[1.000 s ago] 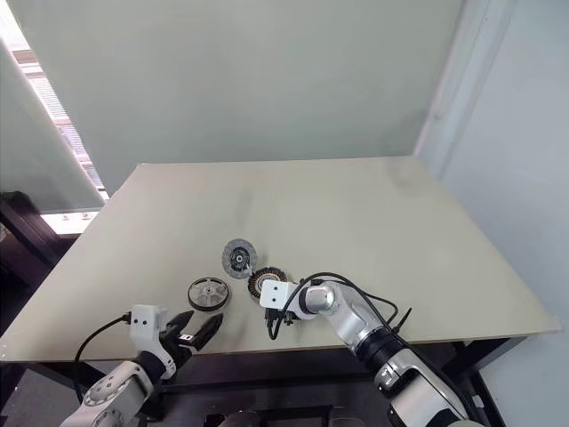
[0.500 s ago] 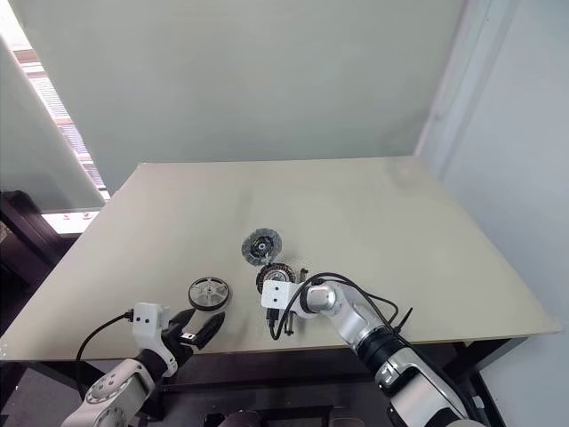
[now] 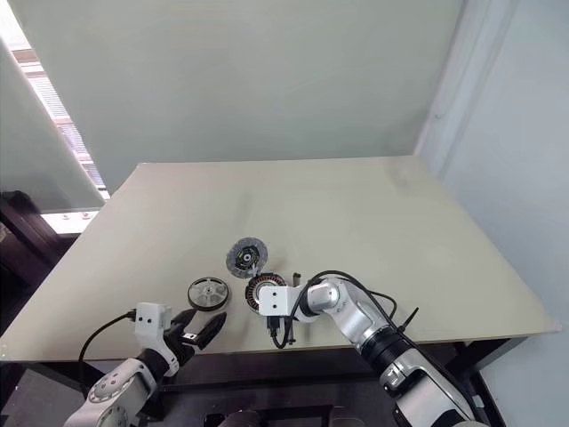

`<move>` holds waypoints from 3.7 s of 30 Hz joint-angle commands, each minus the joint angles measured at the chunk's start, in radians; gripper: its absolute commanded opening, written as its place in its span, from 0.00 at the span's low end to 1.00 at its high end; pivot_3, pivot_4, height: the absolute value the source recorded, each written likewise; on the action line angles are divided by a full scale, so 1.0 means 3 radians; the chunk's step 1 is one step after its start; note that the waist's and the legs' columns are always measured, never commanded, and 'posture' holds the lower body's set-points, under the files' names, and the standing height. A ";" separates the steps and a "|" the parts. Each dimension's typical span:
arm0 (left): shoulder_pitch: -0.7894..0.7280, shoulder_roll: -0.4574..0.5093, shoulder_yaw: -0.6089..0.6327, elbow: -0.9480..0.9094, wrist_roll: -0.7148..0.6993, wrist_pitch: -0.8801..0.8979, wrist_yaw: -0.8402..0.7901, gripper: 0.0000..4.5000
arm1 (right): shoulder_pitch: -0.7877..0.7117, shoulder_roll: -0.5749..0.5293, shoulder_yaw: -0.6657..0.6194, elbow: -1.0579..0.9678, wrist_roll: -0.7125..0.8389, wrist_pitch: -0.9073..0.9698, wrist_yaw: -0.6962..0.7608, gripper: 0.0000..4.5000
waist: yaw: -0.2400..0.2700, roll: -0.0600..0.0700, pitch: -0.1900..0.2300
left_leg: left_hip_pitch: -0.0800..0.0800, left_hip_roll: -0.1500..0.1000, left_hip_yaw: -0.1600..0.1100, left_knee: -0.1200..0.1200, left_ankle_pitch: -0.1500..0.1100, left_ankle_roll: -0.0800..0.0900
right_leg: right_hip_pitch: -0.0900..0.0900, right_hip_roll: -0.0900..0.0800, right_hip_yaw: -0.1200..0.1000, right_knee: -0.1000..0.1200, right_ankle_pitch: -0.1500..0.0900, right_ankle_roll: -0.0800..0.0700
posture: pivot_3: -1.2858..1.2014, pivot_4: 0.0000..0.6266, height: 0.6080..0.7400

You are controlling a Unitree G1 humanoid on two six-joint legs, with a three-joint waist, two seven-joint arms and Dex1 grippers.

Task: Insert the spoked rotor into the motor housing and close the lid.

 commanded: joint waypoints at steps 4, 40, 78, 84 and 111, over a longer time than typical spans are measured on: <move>-0.0055 0.0001 -0.0012 -0.0037 0.0036 -0.0073 0.0000 1.00 | -0.0107 0.0044 -0.0125 -0.0160 0.0115 -0.0016 0.0003 0.39 | 0.0000 0.0000 0.0000 | 0.0002 0.0000 0.0000 0.0001 -0.0003 -0.0004 | 0.0000 0.0000 0.0000 0.0000 0.0000 0.0000 | 0.52 0.00 1.00; -0.0924 -0.0713 0.0802 0.0855 -0.0812 0.0533 0.0918 1.00 | 0.0257 -0.0243 -0.0370 -0.0765 0.0146 0.0145 -0.0287 1.00 | 0.0001 -0.0007 -0.0002 | 0.0000 -0.0001 -0.0001 0.0005 0.0003 0.0004 | 0.0009 0.0001 -0.0001 0.0000 0.0000 0.0000 | 0.52 0.00 1.00; -0.0380 -0.0845 0.1200 0.0257 -0.2838 0.1186 0.0703 0.07 | 0.0458 -0.0460 -0.0423 -0.0887 0.0168 0.0227 -0.0395 1.00 | 0.0000 -0.0029 -0.0009 | -0.0001 -0.0002 -0.0003 0.0011 -0.0005 -0.0012 | 0.0006 -0.0002 -0.0001 -0.0007 0.0000 0.0000 | 0.52 0.00 1.00; -0.0216 -0.0794 0.0911 0.0171 -0.3176 0.1535 0.0724 0.07 | 0.0594 -0.0535 -0.0497 -0.0962 0.0191 0.0282 -0.0418 1.00 | 0.0002 -0.0030 -0.0008 | -0.0001 -0.0002 -0.0003 0.0011 -0.0005 -0.0012 | 0.0005 -0.0002 -0.0001 -0.0006 0.0000 0.0000 | 0.52 0.00 1.00; -0.1129 -0.1003 0.0488 0.1223 -0.2414 0.1146 0.0524 0.07 | 0.0928 -0.0666 -0.0617 -0.1398 0.0182 0.0674 -0.0505 1.00 | 0.0002 -0.0032 -0.0008 | -0.0003 -0.0004 -0.0003 0.0013 -0.0005 -0.0012 | 0.0009 -0.0001 -0.0001 -0.0008 0.0000 0.0000 | 0.52 0.00 1.00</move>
